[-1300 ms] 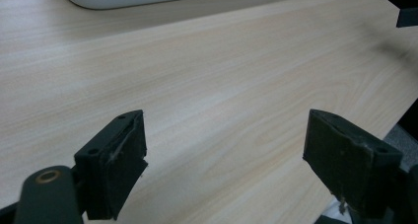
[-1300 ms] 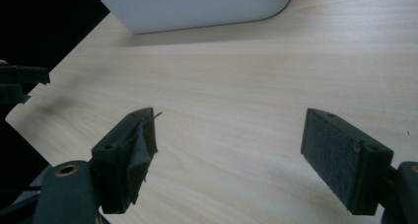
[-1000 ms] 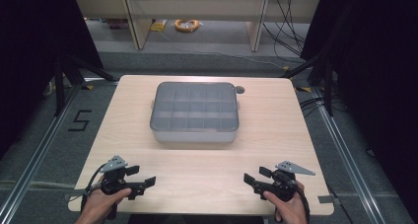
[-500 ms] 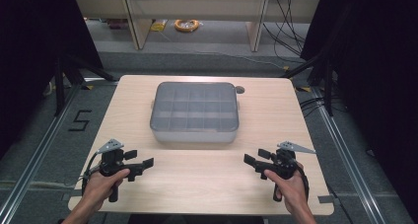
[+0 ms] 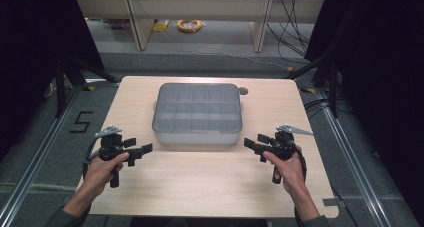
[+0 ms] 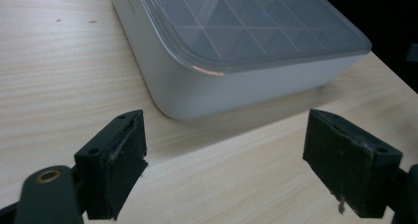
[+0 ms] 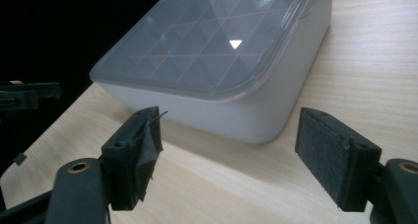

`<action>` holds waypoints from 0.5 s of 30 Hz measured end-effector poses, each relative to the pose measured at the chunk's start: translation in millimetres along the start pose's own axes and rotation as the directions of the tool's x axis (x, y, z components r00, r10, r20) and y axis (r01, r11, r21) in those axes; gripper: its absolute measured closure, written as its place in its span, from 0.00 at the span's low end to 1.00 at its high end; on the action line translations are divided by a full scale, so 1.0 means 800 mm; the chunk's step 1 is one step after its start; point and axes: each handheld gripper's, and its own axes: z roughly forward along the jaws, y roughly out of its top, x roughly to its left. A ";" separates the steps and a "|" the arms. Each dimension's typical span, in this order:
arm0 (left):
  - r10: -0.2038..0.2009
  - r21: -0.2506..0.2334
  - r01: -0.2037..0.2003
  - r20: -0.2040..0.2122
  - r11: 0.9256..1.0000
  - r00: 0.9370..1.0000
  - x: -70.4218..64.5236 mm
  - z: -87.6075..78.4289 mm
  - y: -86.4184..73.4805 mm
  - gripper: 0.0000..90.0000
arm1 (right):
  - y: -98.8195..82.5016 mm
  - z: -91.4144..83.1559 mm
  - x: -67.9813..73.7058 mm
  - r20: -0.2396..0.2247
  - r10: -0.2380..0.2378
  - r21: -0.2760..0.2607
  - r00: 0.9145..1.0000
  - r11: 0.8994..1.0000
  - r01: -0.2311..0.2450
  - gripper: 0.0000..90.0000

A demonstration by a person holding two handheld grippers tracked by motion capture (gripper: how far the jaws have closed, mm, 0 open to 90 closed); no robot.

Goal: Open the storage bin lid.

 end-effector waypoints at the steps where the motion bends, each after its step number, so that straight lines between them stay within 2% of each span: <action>1: -0.004 0.000 0.004 0.002 1.000 1.000 0.002 0.003 0.005 0.18 | 0.004 0.009 -0.005 -0.001 -0.014 0.003 1.000 1.000 0.014 0.31; 2: -0.004 0.000 0.004 0.002 1.000 1.000 0.002 0.003 0.005 0.18 | 0.005 0.010 -0.005 0.008 -0.005 0.008 1.000 1.000 0.005 0.31; 3: -0.006 -0.009 0.006 0.001 1.000 1.000 0.004 0.005 0.007 0.18 | 0.007 0.010 -0.001 0.001 0.067 0.031 0.998 0.997 -0.067 0.31; 4: -0.014 -0.018 0.014 -0.001 1.000 1.000 0.007 0.009 0.013 0.18 | 0.010 0.015 -0.010 0.008 0.011 0.006 1.000 1.000 -0.011 0.31; 5: -0.022 -0.025 0.022 -0.003 0.999 1.000 0.008 0.011 0.016 0.18 | 0.011 0.019 -0.014 0.009 0.000 0.003 1.000 1.000 0.000 0.31; 12: -0.041 -0.022 0.040 -0.017 0.999 0.999 0.017 0.022 0.028 0.19 | 0.022 0.032 -0.022 0.016 0.005 0.008 1.000 1.000 -0.005 0.33; 14: -0.041 -0.017 0.041 -0.014 0.999 0.999 0.019 0.026 0.030 0.19 | 0.029 0.036 -0.024 0.023 0.024 0.009 0.999 1.000 -0.024 0.33; 15: -0.042 -0.014 0.042 -0.020 0.999 0.999 0.019 0.028 0.032 0.19 | 0.031 0.039 -0.027 0.034 0.007 0.004 0.999 1.000 -0.008 0.33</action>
